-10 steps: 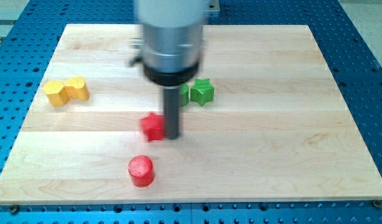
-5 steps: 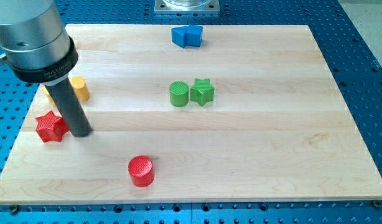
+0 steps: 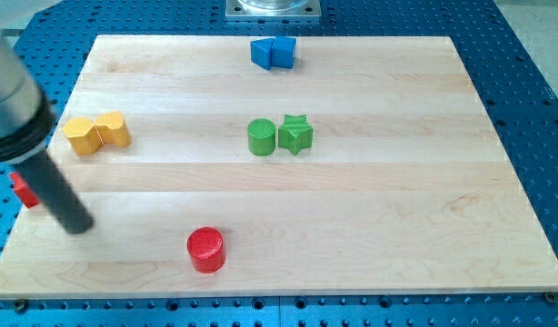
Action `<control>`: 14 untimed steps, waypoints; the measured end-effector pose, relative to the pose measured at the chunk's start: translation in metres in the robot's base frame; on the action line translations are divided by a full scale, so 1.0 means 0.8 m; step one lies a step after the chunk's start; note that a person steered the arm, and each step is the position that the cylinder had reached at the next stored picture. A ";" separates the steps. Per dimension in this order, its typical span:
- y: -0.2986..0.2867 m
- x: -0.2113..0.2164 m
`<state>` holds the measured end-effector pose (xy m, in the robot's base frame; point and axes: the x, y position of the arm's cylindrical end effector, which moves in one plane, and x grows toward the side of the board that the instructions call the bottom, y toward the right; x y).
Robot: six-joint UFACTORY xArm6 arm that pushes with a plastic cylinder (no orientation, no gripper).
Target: Slide the red star to the bottom left corner of the board
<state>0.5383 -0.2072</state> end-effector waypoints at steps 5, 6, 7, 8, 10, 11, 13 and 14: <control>-0.028 -0.105; -0.065 -0.106; -0.112 -0.106; -0.120 -0.072; -0.061 0.026; -0.046 -0.012; 0.022 0.001; -0.009 0.007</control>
